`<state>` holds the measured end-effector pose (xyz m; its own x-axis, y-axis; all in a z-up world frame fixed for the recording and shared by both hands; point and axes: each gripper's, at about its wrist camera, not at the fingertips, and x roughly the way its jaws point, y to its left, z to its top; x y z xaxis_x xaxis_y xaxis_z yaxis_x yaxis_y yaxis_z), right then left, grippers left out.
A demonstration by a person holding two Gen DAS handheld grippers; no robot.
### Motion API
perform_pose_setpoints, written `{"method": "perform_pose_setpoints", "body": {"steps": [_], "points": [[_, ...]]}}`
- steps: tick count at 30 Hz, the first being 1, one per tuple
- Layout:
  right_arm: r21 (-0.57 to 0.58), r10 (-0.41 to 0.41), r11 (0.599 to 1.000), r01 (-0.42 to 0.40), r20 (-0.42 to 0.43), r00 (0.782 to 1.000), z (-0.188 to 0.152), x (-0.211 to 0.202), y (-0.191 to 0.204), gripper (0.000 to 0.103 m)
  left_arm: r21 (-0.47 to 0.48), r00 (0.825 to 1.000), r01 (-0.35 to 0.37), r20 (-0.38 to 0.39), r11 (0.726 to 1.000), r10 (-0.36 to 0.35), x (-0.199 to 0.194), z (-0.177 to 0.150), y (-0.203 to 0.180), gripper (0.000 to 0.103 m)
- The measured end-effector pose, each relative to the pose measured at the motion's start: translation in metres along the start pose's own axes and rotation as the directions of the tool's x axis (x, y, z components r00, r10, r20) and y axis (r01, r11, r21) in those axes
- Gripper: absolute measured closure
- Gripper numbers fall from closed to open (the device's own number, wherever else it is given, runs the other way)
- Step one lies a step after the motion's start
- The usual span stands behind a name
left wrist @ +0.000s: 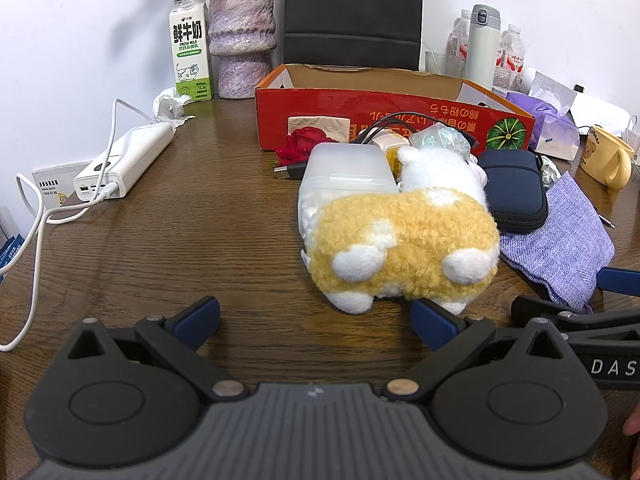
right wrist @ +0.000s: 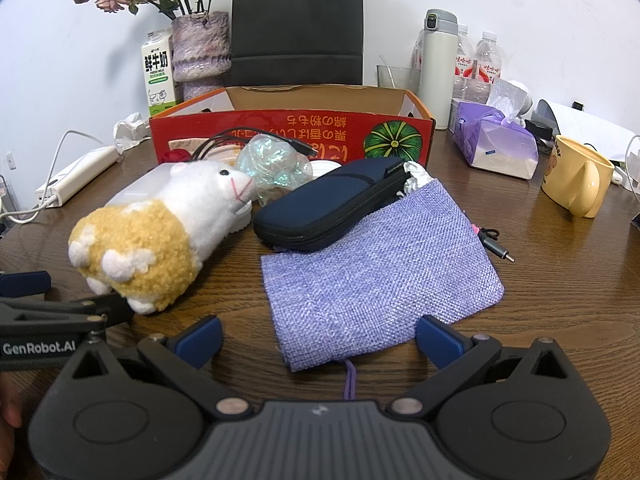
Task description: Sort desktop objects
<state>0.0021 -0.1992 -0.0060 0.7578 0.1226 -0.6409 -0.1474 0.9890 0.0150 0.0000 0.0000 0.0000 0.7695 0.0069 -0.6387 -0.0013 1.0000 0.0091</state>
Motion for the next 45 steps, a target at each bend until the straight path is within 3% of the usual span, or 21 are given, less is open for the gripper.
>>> {"method": "perform_pose_setpoints", "body": {"steps": [45], "points": [[-0.01,0.005,1.0,-0.005,-0.002,1.0,-0.0049,-0.0045,0.0016,0.0,0.0,1.0,-0.001,0.0,1.0,0.001,0.0,0.0,0.0,0.0]]}}
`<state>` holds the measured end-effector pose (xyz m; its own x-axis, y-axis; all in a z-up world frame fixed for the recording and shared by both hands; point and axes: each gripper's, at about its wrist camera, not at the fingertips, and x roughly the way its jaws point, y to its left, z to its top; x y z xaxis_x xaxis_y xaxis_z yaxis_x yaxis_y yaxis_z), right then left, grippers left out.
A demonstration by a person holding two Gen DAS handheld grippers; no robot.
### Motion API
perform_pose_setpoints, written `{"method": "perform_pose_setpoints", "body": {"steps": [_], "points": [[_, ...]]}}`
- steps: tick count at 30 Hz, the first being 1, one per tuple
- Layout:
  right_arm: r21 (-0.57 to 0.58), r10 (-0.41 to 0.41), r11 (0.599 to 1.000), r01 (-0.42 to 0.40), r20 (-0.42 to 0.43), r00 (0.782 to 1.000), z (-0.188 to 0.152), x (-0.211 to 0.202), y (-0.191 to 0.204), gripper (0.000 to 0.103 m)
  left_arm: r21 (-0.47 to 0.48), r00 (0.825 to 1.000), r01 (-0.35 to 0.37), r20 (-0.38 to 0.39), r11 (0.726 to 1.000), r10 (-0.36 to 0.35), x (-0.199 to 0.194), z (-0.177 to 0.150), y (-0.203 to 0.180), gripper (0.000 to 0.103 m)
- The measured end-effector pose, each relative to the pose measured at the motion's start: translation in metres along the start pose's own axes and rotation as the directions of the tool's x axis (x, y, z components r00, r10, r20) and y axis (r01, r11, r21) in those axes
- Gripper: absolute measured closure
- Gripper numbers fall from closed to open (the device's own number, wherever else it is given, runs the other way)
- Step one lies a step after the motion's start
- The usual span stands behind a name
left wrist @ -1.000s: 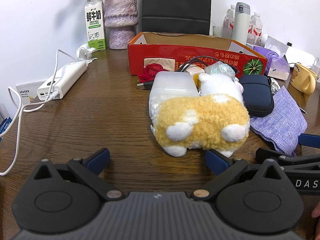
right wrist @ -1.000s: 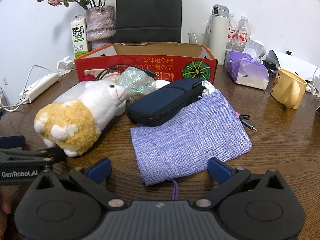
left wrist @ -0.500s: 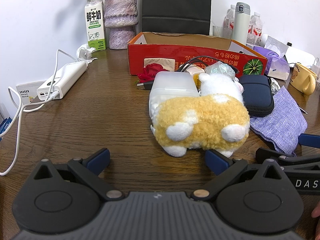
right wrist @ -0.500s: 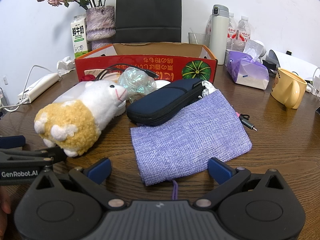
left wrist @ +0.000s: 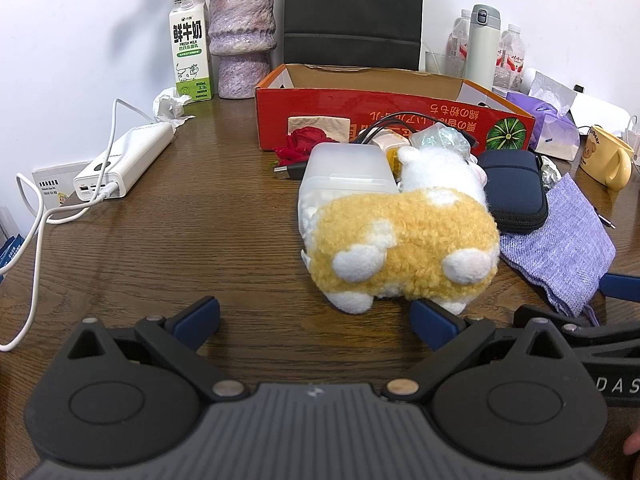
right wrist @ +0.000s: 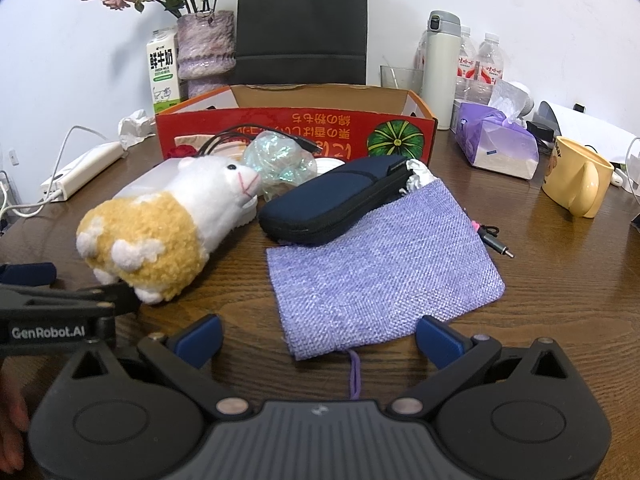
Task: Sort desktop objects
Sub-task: 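Grasp the plush sheep with the left tool while the right tool grasps the navy case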
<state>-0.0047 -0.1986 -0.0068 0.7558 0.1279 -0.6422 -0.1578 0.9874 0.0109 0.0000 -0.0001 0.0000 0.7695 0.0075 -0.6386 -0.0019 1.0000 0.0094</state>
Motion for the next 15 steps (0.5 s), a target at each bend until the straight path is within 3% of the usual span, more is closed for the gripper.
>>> {"method": "perform_pose_setpoints", "body": {"steps": [11,13,15], "points": [[-0.008,0.021,1.0,-0.021,-0.005,1.0,-0.002,-0.002,-0.002,0.0,0.018,1.0,0.02,0.013,1.0,-0.02,-0.003,-0.001,0.0,0.0],[0.017,0.061,0.998,-0.062,0.01,0.998,-0.002,-0.013,-0.009,0.009,0.033,0.996,0.028,0.085,0.999,-0.031,-0.017,-0.002,0.0,0.0],[0.069,0.117,0.99,-0.122,0.071,0.991,0.005,-0.029,-0.022,0.011,0.034,0.986,0.047,0.159,0.998,-0.052,-0.029,0.006,-0.001,0.0]]}}
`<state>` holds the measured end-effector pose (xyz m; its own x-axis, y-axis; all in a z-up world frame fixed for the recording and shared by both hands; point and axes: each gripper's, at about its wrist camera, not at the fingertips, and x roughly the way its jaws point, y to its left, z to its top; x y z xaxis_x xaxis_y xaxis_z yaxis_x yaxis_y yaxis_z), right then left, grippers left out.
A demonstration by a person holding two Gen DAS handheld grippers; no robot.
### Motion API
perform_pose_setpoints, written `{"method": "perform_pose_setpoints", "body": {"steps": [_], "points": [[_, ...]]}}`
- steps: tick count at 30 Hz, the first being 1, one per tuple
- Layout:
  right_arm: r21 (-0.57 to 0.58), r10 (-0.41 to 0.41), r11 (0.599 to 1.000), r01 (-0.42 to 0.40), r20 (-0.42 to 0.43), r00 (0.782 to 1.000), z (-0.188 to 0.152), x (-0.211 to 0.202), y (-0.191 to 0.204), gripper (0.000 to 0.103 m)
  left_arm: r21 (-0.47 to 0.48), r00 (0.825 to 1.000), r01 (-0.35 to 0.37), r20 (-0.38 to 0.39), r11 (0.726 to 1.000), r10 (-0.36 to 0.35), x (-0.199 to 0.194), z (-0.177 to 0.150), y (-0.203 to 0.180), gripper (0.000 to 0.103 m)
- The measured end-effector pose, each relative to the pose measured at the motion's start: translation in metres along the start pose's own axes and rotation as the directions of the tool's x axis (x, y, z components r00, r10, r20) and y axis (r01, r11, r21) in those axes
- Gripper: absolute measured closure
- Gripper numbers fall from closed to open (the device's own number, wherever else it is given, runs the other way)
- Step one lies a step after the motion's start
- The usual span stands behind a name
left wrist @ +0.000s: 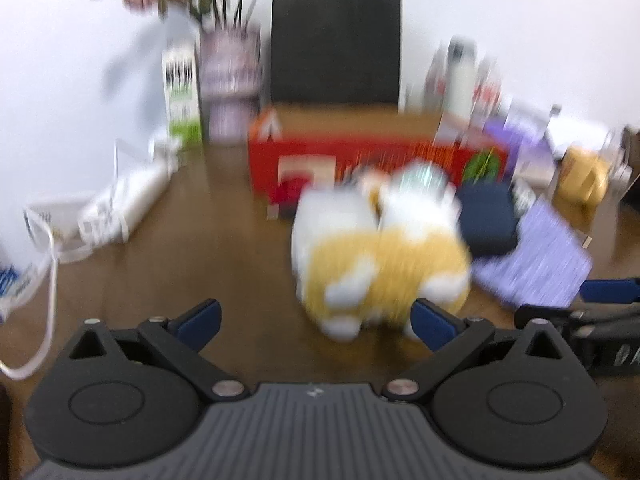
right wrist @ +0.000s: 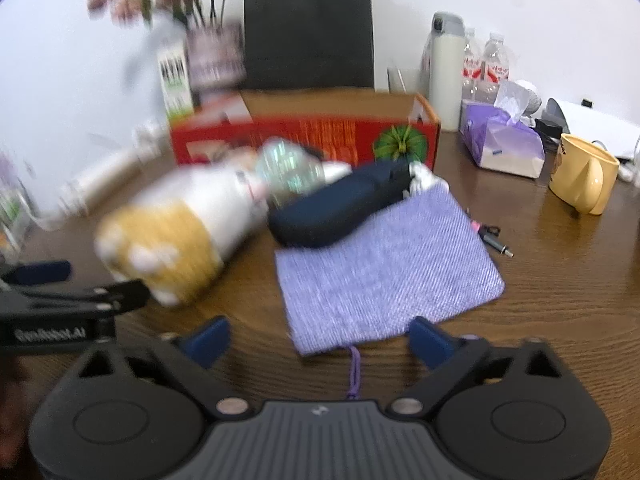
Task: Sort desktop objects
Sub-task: 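Grasp the plush sheep with the left tool while the right tool grasps the navy case, then carry the sheep and navy case into the cardboard box while both tools open to release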
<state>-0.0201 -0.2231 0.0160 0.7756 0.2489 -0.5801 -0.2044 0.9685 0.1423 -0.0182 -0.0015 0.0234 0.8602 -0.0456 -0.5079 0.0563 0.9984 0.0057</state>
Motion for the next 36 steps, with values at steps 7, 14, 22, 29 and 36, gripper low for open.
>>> {"method": "perform_pose_setpoints", "body": {"steps": [7,14,22,29,36], "points": [[0.029,-0.004,1.0,0.003,0.023,1.0,0.053,0.03,-0.02,0.016,0.04,0.991,0.131,-0.006,0.991,-0.131,0.015,0.026,-0.015,0.0],[0.165,0.057,0.986,-0.041,-0.097,0.994,0.073,0.091,-0.034,0.041,0.136,0.968,0.24,-0.109,0.961,-0.226,0.03,0.021,-0.041,0.017],[0.072,-0.046,0.996,0.043,0.037,0.998,0.075,0.059,-0.024,0.089,0.157,0.951,0.307,-0.092,0.939,-0.296,-0.014,0.003,-0.047,0.038],[0.004,0.009,1.0,-0.009,0.057,0.998,0.059,-0.004,-0.024,0.09,0.152,0.947,0.319,-0.083,0.935,-0.31,-0.047,-0.001,-0.043,0.06],[-0.077,0.059,0.995,-0.058,0.011,0.998,0.024,-0.068,-0.025,0.09,0.134,0.925,0.378,-0.093,0.916,-0.369,-0.058,-0.007,-0.036,0.046]]}}
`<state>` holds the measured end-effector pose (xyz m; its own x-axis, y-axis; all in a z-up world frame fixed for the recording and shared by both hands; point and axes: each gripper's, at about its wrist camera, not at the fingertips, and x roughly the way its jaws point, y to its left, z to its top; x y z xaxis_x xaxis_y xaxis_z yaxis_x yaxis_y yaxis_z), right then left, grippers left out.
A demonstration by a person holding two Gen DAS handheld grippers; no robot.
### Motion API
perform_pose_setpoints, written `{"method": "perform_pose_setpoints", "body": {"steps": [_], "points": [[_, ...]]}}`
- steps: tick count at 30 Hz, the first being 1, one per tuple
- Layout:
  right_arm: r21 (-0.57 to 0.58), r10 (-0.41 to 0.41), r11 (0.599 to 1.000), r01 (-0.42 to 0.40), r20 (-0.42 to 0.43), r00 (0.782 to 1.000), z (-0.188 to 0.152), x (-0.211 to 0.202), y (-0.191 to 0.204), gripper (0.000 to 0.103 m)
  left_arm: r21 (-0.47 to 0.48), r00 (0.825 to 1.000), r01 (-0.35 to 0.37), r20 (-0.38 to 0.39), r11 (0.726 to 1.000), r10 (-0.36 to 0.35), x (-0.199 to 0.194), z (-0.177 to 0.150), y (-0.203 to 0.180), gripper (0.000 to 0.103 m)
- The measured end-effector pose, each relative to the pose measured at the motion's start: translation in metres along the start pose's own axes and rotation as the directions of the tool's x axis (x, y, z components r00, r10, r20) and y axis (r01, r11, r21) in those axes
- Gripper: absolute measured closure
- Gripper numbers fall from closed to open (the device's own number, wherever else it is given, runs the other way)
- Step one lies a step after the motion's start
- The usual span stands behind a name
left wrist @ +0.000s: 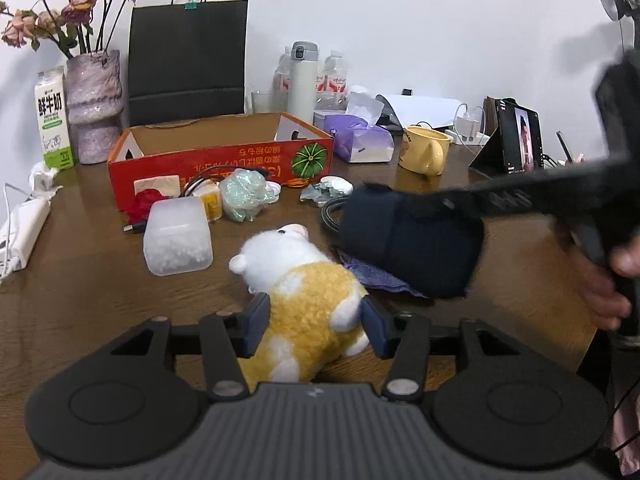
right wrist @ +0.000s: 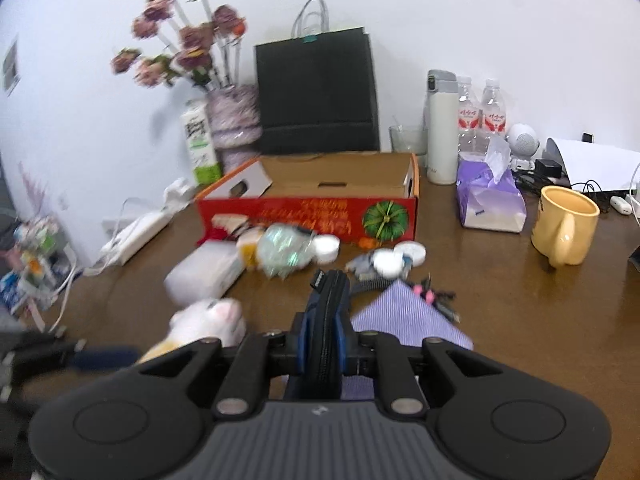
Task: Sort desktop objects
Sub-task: 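Carry the sheep and navy case into the cardboard box while both tools open to release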
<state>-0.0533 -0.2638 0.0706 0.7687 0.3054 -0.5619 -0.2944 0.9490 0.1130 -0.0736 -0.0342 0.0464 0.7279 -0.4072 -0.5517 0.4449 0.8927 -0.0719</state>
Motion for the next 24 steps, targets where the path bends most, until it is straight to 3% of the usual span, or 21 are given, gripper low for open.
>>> {"method": "perform_pose_setpoints", "body": {"steps": [4,6,7,10,12,15,17,20,22,24], "points": [[-0.008,-0.006,1.0,0.006,-0.033,0.999,-0.017,-0.006,-0.001,0.089,-0.016,1.0,0.01,-0.009,1.0,-0.01,0.0,-0.002,0.004,0.039],[0.022,-0.022,0.999,0.023,-0.058,0.998,-0.021,0.001,-0.009,0.086,-0.005,0.999,0.04,-0.024,0.999,-0.04,0.0,-0.003,0.004,0.023],[0.029,-0.039,0.999,0.04,-0.059,0.997,-0.022,0.004,-0.011,0.085,0.014,0.999,0.044,-0.031,0.999,-0.044,0.0,-0.004,0.002,0.023],[0.044,-0.07,0.996,0.074,-0.082,0.994,-0.026,0.013,-0.017,0.073,0.068,0.998,0.047,-0.048,0.997,-0.043,0.005,-0.003,-0.008,0.023],[0.052,-0.049,0.997,0.054,-0.077,0.996,-0.028,0.014,-0.017,0.055,0.114,0.998,0.032,-0.059,0.993,-0.025,0.009,-0.003,-0.017,0.023],[0.038,-0.032,0.999,0.035,-0.083,0.996,-0.029,0.019,-0.01,0.038,0.165,0.997,0.023,-0.08,0.986,-0.01,0.019,-0.002,-0.021,0.022],[0.048,-0.058,0.997,0.063,-0.102,0.993,-0.028,0.026,-0.006,0.031,0.162,0.995,0.016,-0.102,0.987,0.001,0.029,-0.002,-0.017,0.023],[0.046,-0.086,0.995,0.092,-0.12,0.989,-0.026,0.04,-0.001,0.023,0.112,0.991,0.03,-0.13,0.993,-0.016,0.04,-0.005,-0.008,0.031],[0.009,-0.154,0.988,0.156,-0.13,0.98,-0.028,0.051,0.006,0.038,0.098,0.995,0.008,-0.104,0.995,0.002,0.036,-0.006,-0.006,0.04],[-0.046,-0.185,0.983,0.18,-0.124,0.975,-0.03,0.056,0.014,0.038,0.094,0.996,-0.011,-0.085,0.996,0.019,0.031,-0.008,-0.007,0.054]]}}
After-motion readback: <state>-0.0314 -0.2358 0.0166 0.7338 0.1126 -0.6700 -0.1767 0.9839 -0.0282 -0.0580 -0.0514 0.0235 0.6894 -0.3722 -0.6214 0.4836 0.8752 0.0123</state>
